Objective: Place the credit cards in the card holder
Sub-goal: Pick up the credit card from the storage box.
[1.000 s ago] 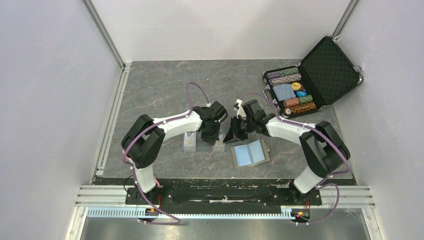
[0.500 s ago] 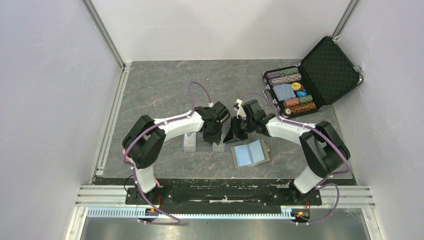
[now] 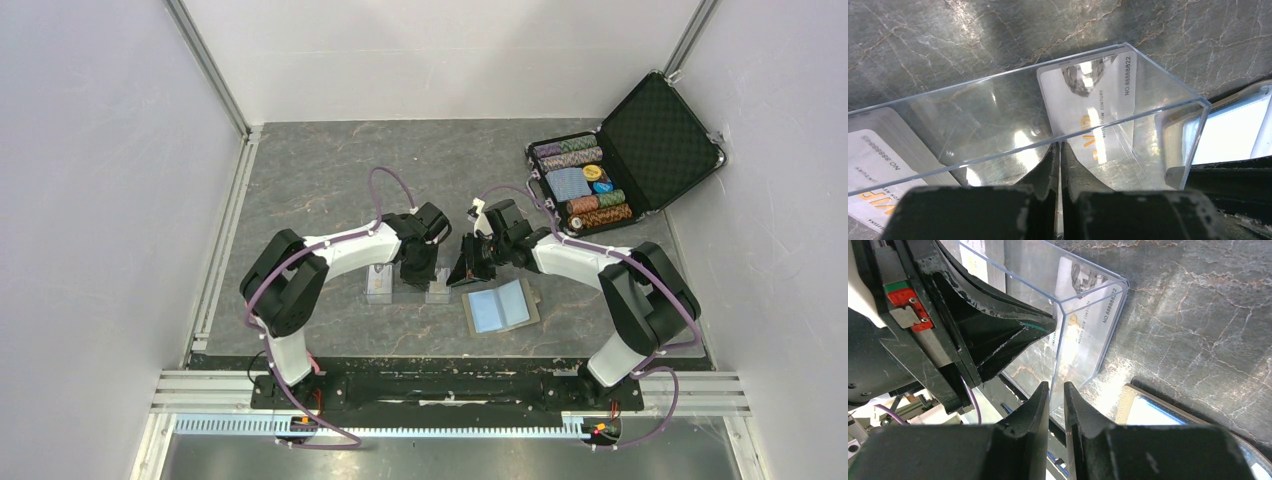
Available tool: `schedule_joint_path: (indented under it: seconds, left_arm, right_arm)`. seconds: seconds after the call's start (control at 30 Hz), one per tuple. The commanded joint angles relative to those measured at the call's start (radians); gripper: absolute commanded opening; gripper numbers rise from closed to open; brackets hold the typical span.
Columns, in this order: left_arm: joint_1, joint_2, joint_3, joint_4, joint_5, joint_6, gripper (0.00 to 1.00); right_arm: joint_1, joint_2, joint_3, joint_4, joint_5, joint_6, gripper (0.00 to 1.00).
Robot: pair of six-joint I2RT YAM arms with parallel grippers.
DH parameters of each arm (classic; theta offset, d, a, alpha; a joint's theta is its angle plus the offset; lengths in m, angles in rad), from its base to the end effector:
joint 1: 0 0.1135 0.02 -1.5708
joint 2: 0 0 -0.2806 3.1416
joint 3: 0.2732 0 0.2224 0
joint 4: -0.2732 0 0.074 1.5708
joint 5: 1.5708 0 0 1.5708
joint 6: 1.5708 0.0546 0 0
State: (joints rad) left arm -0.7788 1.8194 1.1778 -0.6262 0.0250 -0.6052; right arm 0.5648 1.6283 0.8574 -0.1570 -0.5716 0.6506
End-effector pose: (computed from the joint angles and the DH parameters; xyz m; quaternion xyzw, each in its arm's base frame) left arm 0.2374 -0.2362 0.1827 0.0876 0.9846 -0.1058 0.1083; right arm 0.2405 0.1874 0.1915 -0.0499 0.9133 0.3927 0.0961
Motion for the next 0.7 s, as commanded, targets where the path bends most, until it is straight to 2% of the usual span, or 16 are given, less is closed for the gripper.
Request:
schedule_joint_path:
  seconds: [0.0,0.5,0.67]
  left_arm:
    - [-0.011,0.015,0.023,0.03,0.017,0.002,0.02]
    - [-0.03,-0.056,0.065,0.003,-0.007,-0.001,0.03]
    - [-0.03,-0.098,0.059,0.015,-0.011,-0.015,0.14]
  right_arm:
    - [0.006,-0.018,-0.015,-0.029,-0.01,-0.032,0.17]
    - [0.006,-0.017,-0.015,-0.031,-0.01,-0.035,0.17]
    - [0.006,-0.014,-0.014,-0.031,-0.01,-0.035,0.17]
